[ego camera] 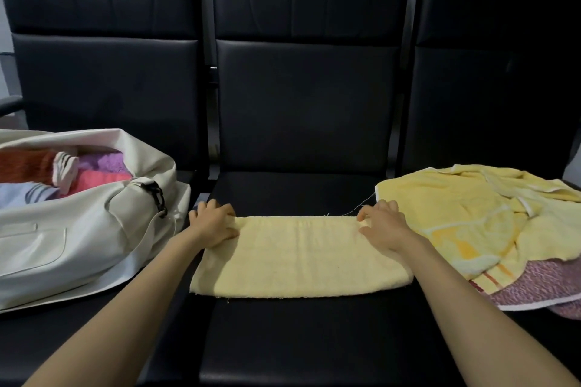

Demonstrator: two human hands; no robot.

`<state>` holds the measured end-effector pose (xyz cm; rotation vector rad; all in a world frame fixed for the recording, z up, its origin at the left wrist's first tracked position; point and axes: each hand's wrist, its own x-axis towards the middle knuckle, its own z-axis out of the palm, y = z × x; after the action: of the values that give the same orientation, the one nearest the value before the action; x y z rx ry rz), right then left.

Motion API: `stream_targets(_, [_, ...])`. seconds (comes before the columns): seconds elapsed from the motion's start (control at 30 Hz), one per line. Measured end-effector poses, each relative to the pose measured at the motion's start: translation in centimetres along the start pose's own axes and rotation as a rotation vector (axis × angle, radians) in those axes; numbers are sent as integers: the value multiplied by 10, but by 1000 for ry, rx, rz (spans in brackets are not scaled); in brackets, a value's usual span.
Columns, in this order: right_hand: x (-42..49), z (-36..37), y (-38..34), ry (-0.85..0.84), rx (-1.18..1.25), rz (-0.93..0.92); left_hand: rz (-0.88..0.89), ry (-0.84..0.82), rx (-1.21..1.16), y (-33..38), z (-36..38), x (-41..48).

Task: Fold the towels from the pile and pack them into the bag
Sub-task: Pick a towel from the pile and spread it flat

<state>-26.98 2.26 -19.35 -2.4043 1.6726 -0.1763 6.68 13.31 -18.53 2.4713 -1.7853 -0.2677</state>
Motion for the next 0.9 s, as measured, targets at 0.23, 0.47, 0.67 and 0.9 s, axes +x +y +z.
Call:
stream_targets(0.23, [1, 1, 0, -81, 36, 89, 222, 229, -139, -10, 4, -12])
stream_targets(0.47, [-4, -2, -5, 16, 125, 85, 211, 171, -199, -15, 13, -15])
stream_targets(0.67, [-7, -9, 7, 27, 154, 73, 28, 203, -504, -5, 6, -17])
stream_targets(0.9, [-5, -7, 0, 333, 553, 122, -171, 275, -693, -4, 6, -13])
